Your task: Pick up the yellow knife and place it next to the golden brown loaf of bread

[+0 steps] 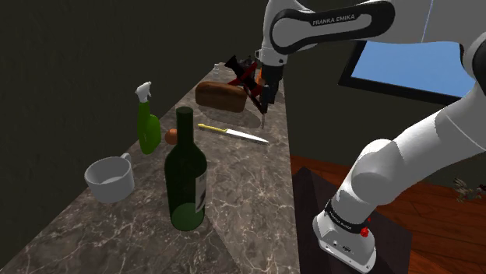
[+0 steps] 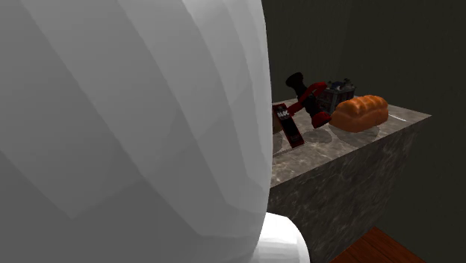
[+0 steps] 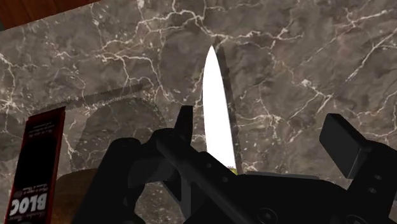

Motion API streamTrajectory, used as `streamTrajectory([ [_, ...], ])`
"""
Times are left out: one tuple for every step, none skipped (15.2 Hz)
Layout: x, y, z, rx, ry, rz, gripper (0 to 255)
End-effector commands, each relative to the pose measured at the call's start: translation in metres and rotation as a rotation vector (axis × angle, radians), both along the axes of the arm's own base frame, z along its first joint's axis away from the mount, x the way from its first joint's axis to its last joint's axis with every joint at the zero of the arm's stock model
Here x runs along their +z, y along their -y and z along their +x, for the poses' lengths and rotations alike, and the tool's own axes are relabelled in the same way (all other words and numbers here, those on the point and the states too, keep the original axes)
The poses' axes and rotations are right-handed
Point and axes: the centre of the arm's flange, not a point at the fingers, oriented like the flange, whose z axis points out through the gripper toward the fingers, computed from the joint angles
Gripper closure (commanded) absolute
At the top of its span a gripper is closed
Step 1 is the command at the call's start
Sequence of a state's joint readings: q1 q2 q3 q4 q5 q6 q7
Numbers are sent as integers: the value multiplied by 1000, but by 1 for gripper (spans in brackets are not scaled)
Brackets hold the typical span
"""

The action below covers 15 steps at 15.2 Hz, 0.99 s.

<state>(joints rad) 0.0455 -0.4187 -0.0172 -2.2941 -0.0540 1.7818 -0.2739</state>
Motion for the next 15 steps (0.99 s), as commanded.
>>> streamTrajectory([
  [-15, -6, 23, 48, -4, -9, 0],
  [-23, -10, 34, 71, -6, -13, 0],
  [-30, -15, 45, 94, -9, -18, 0],
  [-37, -19, 56, 118, -11, -22, 0],
  [-45, -24, 66, 141, -13, -27, 0],
  [-52, -28, 76, 164, -16, -31, 0],
  [-60, -34, 87, 187, -18, -35, 0],
  [-67, -39, 97, 210, -20, -40, 0],
  [-75, -44, 106, 233, -23, -44, 0],
  [-82, -50, 116, 256, -25, -49, 0],
  [-90, -56, 126, 280, -27, -53, 0],
  [-97, -62, 135, 303, -29, -57, 0],
  [-105, -68, 145, 326, -32, -62, 0],
  [-113, -74, 154, 349, -34, -66, 0],
  [-121, -81, 163, 372, -36, -71, 0],
])
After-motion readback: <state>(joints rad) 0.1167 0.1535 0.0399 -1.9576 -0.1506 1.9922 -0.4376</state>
